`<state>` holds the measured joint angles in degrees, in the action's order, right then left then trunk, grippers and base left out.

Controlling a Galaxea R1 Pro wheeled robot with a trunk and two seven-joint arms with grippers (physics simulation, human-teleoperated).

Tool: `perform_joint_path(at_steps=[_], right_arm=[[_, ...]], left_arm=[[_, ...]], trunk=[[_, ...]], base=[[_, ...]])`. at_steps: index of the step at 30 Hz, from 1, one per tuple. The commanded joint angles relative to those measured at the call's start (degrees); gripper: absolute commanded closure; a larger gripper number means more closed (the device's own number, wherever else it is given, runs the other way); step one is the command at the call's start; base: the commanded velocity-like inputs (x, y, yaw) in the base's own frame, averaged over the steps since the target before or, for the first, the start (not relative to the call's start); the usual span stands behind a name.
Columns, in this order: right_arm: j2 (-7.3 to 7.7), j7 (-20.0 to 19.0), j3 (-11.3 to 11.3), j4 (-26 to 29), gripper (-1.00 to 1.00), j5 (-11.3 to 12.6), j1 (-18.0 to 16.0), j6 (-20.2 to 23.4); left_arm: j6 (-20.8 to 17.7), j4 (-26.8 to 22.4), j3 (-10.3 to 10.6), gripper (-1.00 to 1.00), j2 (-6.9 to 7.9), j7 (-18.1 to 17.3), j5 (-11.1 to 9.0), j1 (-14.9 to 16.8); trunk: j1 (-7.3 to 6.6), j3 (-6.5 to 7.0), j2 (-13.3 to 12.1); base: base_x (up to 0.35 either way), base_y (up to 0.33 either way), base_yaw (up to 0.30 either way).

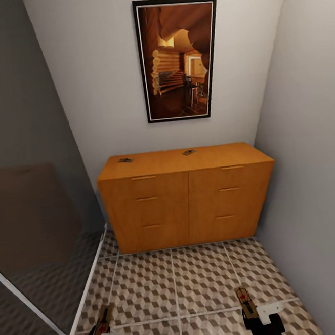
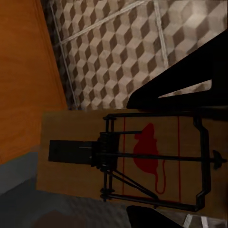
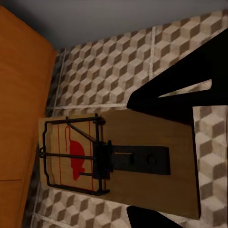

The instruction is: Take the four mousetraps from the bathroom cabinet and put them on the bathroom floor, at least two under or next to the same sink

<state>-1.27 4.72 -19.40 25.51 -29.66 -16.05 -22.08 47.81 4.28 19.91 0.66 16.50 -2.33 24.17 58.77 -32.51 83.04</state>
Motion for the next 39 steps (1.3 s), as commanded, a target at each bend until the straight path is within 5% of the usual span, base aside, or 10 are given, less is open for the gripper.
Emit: perform_joint_path(at_steps=[1,9,39], right_arm=[[-0.05,-0.1,-0.4,0.0,1.00,-0.4,0.0,-0.2],[-0.05,-0.1,-0.4,0.0,1.00,-0.4,0.0,-0.2],[-0.05,0.0,-0.4,0.0,1.00,-0.4,0.0,-0.2]], left_arm=[[0.2,0.2,0.5,1.00,-0.04,0.2,-0.2,0.1],[0.2,0.2,0.5,1.00,-0.04,0.2,-0.2,0.1],[0.1,0.2,0.5,1.00,-0.13,0.2,-0.2,0.1]], trunk=[[-0.04,-0.05,0.0],[-0.04,-0.05,0.0],[-0.04,-0.05,0.0]], base=[[-0.331,0.000,0.254],[-0.242,0.000,0.254],[-0.005,0.000,0.254]])
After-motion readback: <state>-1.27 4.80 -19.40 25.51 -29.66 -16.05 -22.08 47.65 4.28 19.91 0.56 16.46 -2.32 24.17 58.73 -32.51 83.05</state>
